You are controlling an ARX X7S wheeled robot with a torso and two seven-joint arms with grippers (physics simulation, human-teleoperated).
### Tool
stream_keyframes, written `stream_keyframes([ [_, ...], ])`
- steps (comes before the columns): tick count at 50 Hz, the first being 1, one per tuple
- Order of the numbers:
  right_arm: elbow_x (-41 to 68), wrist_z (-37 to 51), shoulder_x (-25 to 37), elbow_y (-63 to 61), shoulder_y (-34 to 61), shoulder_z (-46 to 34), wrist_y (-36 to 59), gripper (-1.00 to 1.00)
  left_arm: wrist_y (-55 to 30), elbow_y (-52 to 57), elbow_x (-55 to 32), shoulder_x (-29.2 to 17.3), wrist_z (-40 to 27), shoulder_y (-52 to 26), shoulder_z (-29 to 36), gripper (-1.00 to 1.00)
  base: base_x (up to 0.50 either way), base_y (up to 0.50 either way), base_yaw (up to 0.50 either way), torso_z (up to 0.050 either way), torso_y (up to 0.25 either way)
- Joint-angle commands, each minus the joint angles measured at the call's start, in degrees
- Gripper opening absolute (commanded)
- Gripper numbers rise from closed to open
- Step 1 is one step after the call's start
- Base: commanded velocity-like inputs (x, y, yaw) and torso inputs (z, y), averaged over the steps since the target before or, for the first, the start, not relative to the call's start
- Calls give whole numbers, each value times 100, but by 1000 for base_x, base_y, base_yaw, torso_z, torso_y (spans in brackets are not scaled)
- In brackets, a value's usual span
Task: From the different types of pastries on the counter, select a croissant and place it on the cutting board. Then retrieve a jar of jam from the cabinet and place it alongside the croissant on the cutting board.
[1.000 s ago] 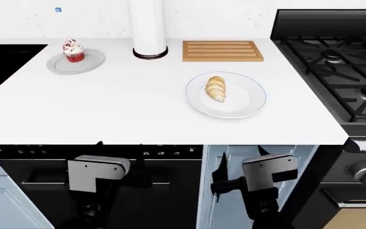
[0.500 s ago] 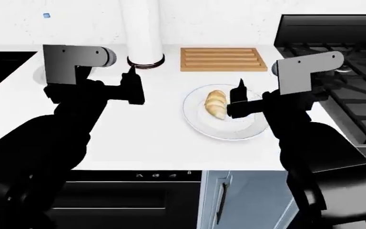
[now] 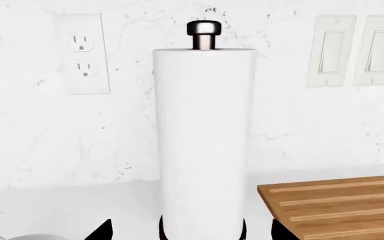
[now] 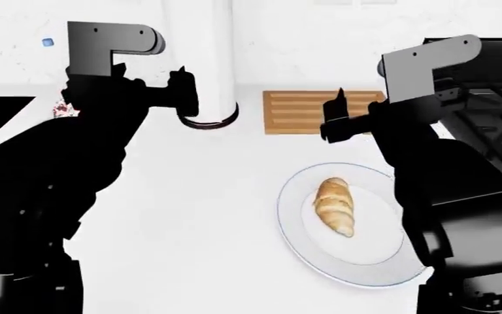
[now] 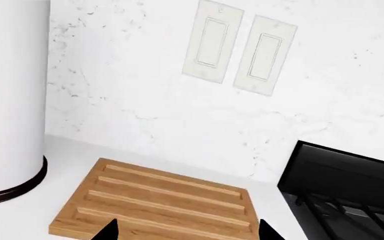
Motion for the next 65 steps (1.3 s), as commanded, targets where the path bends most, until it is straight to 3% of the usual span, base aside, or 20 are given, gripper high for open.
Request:
stream_keyframes([
  [1, 156, -152, 82, -66, 36, 52, 356, 100, 77, -137, 9, -40, 46, -62, 80, 100, 500, 1, 0, 0, 0],
  [11, 850, -393, -283, -680, 121, 1048, 2129, 100, -360, 256, -293, -58, -21, 51, -48, 100, 100, 11, 0, 0, 1],
  [12, 1453, -17, -183, -638, 62, 1100, 2157, 100, -415, 374, -335, -60, -65, 95, -97, 100, 0, 0, 0, 0, 0],
  [15, 4031, 2496, 420, -473, 13, 1146, 2155, 100, -546, 651, -442, -61, -160, 223, -208, 100, 0, 0, 0, 0, 0],
  [17, 5690, 3367, 561, -633, -53, 1125, 2146, 100, -615, 841, -509, -78, -196, 314, -251, 100, 0, 0, 0, 0, 0],
  [22, 7724, 5245, 916, -616, -214, 1059, 2106, 100, -874, 1367, -793, -93, -271, 551, -466, 100, 0, 0, 0, 0, 0],
  [27, 9128, 6528, 1242, -695, -368, 850, 1890, 100, -996, 1585, -934, -107, -297, 620, -537, 100, 0, 0, 0, 0, 0],
  [48, 10434, 7784, 1857, -1142, -644, -59, 1314, 100, -549, 854, -675, -114, -131, 551, -160, 100, 0, 0, 0, 0, 0],
  [65, 9688, 6978, 1784, -1182, -1162, 124, 1370, 100, -507, 769, -668, -151, -136, 549, -49, 100, 0, 0, 0, 0, 0],
])
